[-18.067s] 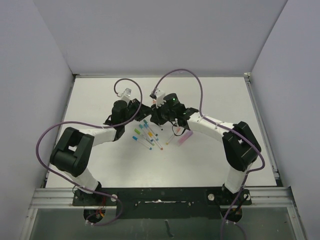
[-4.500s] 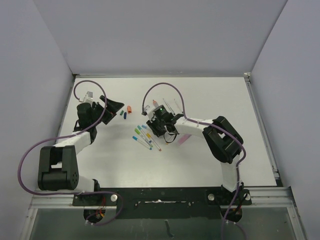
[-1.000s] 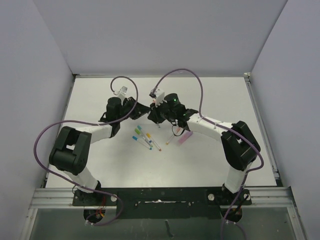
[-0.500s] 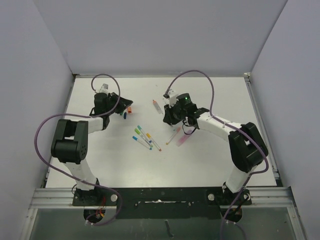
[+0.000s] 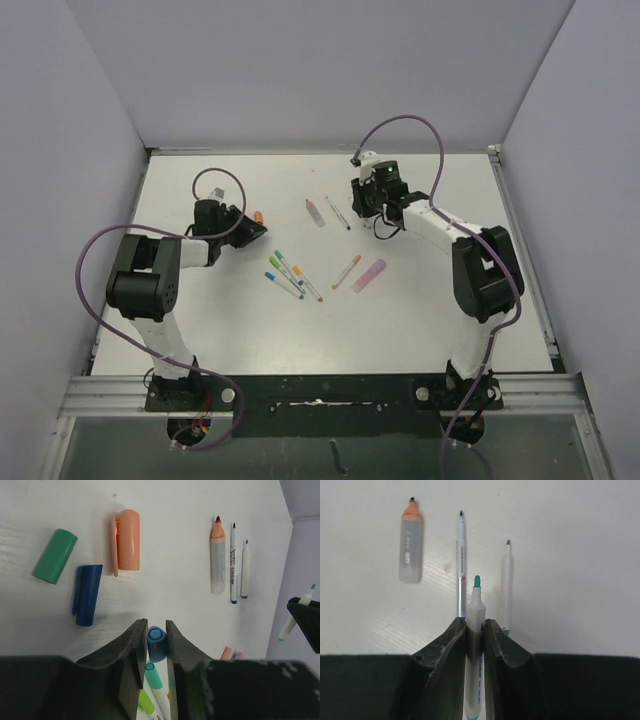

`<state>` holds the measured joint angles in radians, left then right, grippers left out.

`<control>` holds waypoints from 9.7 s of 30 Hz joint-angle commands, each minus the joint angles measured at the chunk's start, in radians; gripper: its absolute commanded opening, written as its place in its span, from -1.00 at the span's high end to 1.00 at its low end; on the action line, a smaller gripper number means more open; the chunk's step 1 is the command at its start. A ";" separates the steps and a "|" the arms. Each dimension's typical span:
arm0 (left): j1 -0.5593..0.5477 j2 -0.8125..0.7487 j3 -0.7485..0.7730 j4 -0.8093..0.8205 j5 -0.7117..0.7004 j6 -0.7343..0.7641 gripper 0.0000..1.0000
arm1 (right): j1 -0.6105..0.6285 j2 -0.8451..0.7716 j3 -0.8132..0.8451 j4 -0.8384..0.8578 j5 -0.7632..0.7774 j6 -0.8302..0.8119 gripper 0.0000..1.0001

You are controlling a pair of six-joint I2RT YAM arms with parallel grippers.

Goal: Open the pen caps

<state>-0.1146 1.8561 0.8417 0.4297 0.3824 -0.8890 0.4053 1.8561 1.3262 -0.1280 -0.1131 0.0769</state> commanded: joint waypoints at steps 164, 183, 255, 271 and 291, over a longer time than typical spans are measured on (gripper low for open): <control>-0.226 -0.134 -0.061 0.283 -0.011 -0.153 -0.14 | 0.303 -0.121 -0.073 0.111 -0.163 0.044 1.00; -0.245 -0.137 -0.074 0.339 0.021 -0.178 1.00 | 0.305 -0.088 -0.052 0.126 -0.169 0.057 -0.01; 0.067 -0.068 -0.139 0.085 0.011 -0.001 0.69 | 0.249 0.338 0.355 -0.033 0.047 -0.067 1.00; 0.114 -0.179 -0.173 0.035 0.020 -0.010 0.26 | 0.233 0.460 0.488 -0.055 0.058 -0.074 0.75; 0.116 -0.531 -0.196 -0.029 0.023 -0.008 -0.95 | 0.232 0.347 0.419 0.042 0.047 -0.091 -0.31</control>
<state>-0.0048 1.3998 0.6392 0.4000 0.4019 -0.9070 0.6407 2.3512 1.8118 -0.1848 -0.0628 0.0055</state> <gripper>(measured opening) 0.963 0.607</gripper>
